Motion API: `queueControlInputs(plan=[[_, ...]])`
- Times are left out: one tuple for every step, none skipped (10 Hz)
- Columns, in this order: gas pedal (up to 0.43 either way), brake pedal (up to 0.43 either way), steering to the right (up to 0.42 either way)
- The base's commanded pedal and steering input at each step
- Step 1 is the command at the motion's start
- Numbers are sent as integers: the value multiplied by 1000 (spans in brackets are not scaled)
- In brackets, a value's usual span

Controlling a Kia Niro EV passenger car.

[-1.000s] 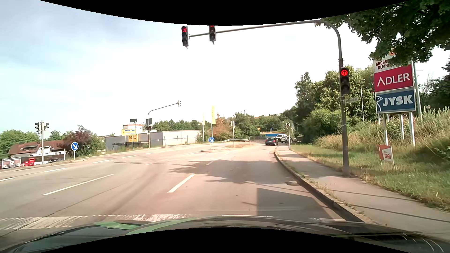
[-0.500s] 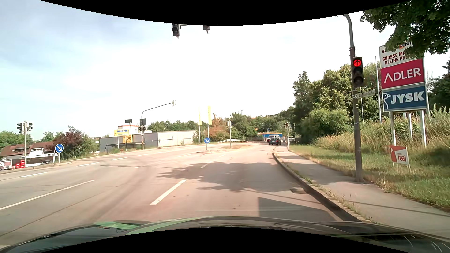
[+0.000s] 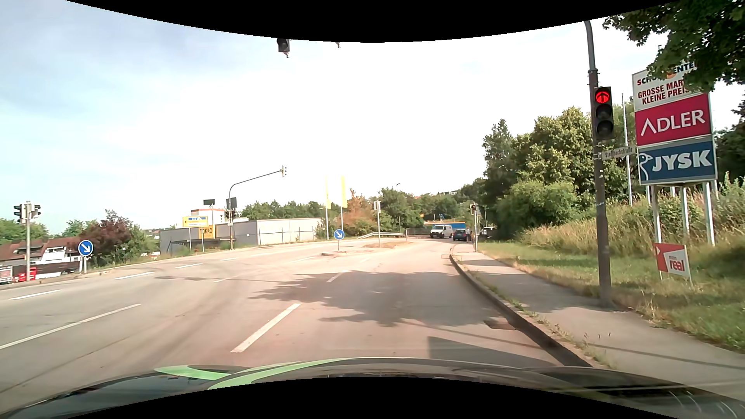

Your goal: Follow the waypoints while adhering to traffic rules and regulations

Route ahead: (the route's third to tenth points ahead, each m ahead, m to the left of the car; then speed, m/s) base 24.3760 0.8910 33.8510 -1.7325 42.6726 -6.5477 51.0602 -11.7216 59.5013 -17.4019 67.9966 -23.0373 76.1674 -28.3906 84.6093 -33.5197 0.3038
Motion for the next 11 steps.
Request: queueControlInputs(plan=[[0, 293, 79], [0, 280, 79], [0, 274, 80], [0, 268, 77], [0, 268, 75], [0, 274, 74], [0, 274, 74], [0, 274, 74], [0, 274, 74], [0, 280, 74], [0, 274, 74]])
